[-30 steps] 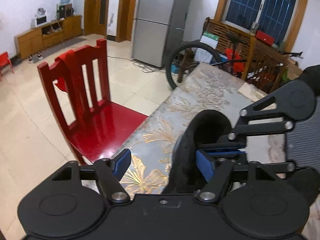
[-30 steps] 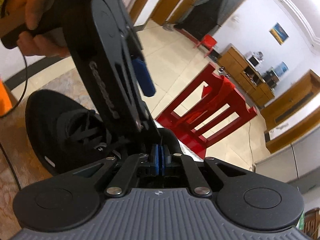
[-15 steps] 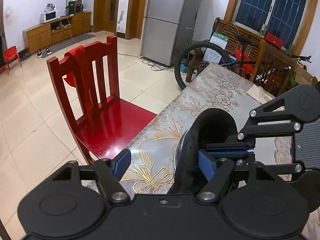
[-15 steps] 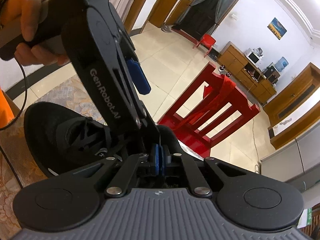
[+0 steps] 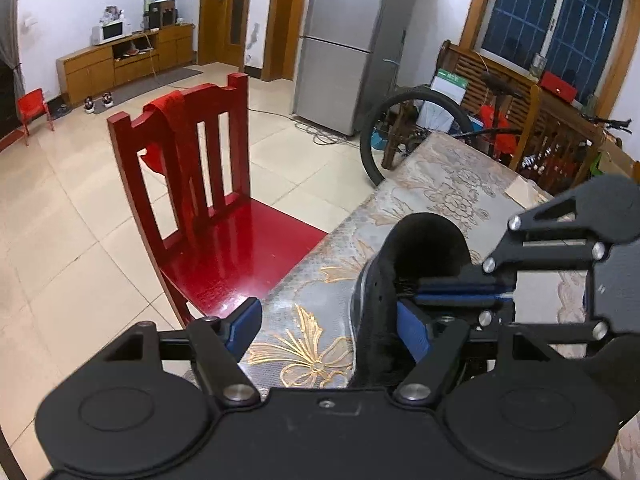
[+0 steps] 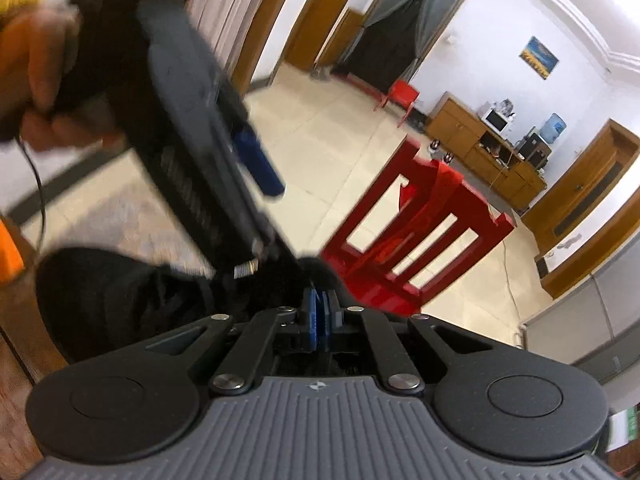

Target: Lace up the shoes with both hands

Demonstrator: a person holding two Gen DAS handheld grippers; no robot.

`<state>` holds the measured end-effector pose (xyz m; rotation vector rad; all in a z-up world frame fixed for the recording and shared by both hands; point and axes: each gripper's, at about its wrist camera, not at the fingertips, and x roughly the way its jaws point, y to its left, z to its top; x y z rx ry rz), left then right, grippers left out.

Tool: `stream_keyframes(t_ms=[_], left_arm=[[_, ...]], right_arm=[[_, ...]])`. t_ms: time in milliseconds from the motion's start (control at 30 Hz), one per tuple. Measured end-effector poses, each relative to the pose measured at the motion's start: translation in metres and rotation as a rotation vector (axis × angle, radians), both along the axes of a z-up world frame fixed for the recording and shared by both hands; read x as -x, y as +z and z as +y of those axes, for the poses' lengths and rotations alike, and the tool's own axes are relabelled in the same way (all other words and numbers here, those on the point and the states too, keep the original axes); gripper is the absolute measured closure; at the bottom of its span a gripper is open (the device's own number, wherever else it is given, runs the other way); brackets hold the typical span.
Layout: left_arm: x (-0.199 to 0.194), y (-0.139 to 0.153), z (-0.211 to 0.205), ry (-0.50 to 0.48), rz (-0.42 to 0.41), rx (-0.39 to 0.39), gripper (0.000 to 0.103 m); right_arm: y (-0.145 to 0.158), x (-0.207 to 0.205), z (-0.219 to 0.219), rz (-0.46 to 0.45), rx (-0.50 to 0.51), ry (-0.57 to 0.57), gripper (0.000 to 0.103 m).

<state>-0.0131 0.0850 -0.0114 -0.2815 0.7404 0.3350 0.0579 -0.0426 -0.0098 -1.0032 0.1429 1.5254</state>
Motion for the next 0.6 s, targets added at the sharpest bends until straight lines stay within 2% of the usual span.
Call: stream_keyframes(t_ms=[33,100,167,200,233,267,333,467,600], left_arm=[[0.001,0.000,0.001,0.001,-0.001,-0.004,0.029],[0.005,0.001,0.005,0.011,0.001,-0.014,0.030],[0.009,0.003,0.010,0.007,-0.005,0.014,0.044],[0.011,0.005,0.011,-0.003,-0.007,0.031,0.058],[0.011,0.007,0.012,-0.018,-0.007,0.045,0.064],[0.011,0.008,0.011,-0.034,-0.005,0.045,0.067],[0.010,0.010,0.007,-0.051,0.005,0.016,0.068],[0.012,0.010,0.009,-0.037,0.012,0.041,0.068],[0.013,0.011,0.009,-0.015,0.022,0.032,0.067]], right_arm=[[-0.002,0.001,0.001,-0.010,-0.003,0.011,0.099],[0.001,-0.002,0.004,0.034,-0.013,0.014,0.099],[0.008,-0.006,0.007,0.091,-0.023,0.020,0.099],[0.010,-0.007,0.008,0.104,-0.026,0.030,0.099],[0.011,-0.007,0.009,0.103,-0.027,0.042,0.099],[0.012,-0.006,0.009,0.102,-0.029,0.054,0.099],[0.011,-0.005,0.009,0.091,-0.037,0.076,0.099],[0.010,-0.004,0.008,0.082,-0.043,0.130,0.099],[0.012,0.002,0.009,0.029,-0.035,0.197,0.099]])
